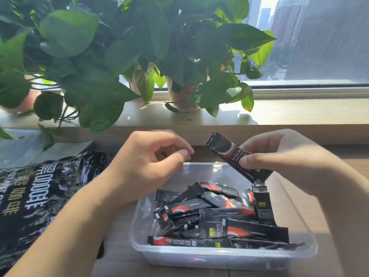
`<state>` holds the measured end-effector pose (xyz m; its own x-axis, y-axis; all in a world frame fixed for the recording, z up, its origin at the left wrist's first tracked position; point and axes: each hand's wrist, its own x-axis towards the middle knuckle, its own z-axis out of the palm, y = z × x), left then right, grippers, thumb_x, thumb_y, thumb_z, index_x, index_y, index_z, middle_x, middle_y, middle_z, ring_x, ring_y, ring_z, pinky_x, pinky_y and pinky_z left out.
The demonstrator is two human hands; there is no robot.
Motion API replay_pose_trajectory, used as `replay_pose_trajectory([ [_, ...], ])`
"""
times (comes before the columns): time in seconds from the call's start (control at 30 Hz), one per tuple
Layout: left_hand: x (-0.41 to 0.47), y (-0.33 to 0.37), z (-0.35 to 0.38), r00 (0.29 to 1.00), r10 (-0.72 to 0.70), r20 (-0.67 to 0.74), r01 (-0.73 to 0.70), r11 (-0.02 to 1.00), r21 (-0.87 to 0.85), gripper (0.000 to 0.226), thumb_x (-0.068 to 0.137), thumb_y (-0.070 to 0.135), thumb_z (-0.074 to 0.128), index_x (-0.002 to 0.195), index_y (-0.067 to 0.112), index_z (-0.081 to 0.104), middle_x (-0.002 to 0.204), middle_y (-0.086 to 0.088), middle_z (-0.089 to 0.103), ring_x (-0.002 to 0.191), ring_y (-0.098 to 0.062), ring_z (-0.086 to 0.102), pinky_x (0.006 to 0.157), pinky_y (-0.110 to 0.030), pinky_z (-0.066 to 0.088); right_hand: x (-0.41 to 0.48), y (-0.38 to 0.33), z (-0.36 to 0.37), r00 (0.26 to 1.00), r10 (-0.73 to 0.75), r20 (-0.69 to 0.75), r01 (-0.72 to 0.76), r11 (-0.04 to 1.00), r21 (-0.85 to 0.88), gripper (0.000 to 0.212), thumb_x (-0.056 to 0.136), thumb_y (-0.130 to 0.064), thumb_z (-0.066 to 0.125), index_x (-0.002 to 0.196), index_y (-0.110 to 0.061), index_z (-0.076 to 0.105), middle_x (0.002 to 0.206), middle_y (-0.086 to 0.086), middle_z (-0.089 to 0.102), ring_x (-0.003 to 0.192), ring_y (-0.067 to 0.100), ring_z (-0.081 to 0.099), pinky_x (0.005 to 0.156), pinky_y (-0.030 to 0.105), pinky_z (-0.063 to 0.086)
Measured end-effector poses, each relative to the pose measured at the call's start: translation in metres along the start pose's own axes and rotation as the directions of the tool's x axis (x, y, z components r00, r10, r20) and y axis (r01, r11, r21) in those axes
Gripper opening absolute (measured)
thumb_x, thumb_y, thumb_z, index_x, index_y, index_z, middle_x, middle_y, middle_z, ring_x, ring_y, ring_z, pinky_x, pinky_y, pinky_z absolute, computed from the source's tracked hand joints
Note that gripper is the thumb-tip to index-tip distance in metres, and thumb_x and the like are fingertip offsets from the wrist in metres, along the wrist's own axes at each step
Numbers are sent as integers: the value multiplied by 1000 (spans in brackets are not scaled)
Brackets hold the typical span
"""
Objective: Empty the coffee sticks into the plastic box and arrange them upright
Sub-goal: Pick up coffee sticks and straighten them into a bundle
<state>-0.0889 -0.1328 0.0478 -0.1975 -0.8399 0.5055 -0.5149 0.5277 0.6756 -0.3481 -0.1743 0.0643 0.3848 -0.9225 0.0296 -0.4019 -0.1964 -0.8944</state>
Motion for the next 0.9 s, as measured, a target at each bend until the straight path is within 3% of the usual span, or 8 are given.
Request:
replay_pose_trajectory([
  [0.07, -1, 11, -5, 946, -124, 300, 44, 964, 263, 12, 88, 30, 71, 98, 25, 77, 83, 9, 75, 76, -9, 70, 68, -31, 58, 2, 1, -1, 999, 23, -36, -23, 999, -24, 17, 65, -27, 89, 80, -25, 81, 80, 4, 79, 76, 27, 71, 88, 45, 53],
  [0.13, -2, 21, -2, 811, -330, 482, 20, 840, 543, 37, 86, 50, 69, 119, 33, 67, 100, 16, 71, 90, 3, 63, 82, -26, 55, 2, 1, 2, 997, 49, -52, -52, 998, -43, 13, 65, -29, 83, 78, -28, 81, 77, 1, 79, 70, 18, 69, 82, 40, 54],
  [0.2, -4, 27, 6, 690, -493, 530, -14, 723, 690, 56, 82, 62, 65, 130, 38, 52, 114, 13, 61, 99, -4, 58, 90, -30, 53, 2, -1, 5, 996, 67, -52, -70, 996, -58, 9, 68, -28, 82, 77, -28, 81, 75, 0, 78, 64, 13, 67, 75, 35, 53],
  [0.27, -6, 28, 17, 632, -555, 541, -18, 687, 726, 60, 79, 64, 68, 129, 39, 46, 111, 9, 55, 97, -14, 58, 87, -34, 53, 2, -1, 7, 996, 70, -48, -74, 995, -67, 5, 71, -26, 83, 76, -26, 81, 73, -1, 78, 61, 9, 66, 71, 31, 52],
  [0.4, -2, 22, 27, 641, -571, 513, 9, 674, 738, 72, 70, 58, 77, 126, 33, 39, 103, 7, 54, 91, -18, 58, 83, -37, 53, 3, 1, 8, 997, 66, -46, -70, 994, -89, 8, 69, -31, 83, 76, -28, 81, 73, -3, 77, 63, 10, 66, 72, 31, 51],
  [0.57, -3, 17, 30, 633, -584, 508, 120, 722, 681, 79, 66, 54, 79, 127, 40, 32, 94, 11, 54, 90, -16, 59, 86, -39, 53, 4, 3, 7, 997, 56, -56, -60, 995, -79, 6, 70, -30, 83, 76, -27, 81, 73, -2, 77, 64, 12, 66, 82, 42, 56],
  [0.7, -3, 23, 25, 632, -582, 511, 209, 763, 611, 76, 66, 48, 82, 123, 48, 31, 103, 7, 60, 94, -18, 64, 86, -42, 55, 3, 2, 8, 996, 59, -61, -65, 994, -93, 4, 72, -30, 84, 75, -29, 81, 74, -3, 78, 67, 14, 66, 87, 47, 56],
  [0.9, -5, 24, 23, 672, -531, 516, 252, 819, 515, 76, 72, 39, 82, 128, 53, 32, 110, 21, 50, 97, 0, 57, 90, -27, 51, 2, 2, 8, 997, 59, -55, -64, 995, -80, 8, 69, -33, 83, 75, -29, 81, 77, 0, 78, 72, 18, 66, 90, 49, 55],
])
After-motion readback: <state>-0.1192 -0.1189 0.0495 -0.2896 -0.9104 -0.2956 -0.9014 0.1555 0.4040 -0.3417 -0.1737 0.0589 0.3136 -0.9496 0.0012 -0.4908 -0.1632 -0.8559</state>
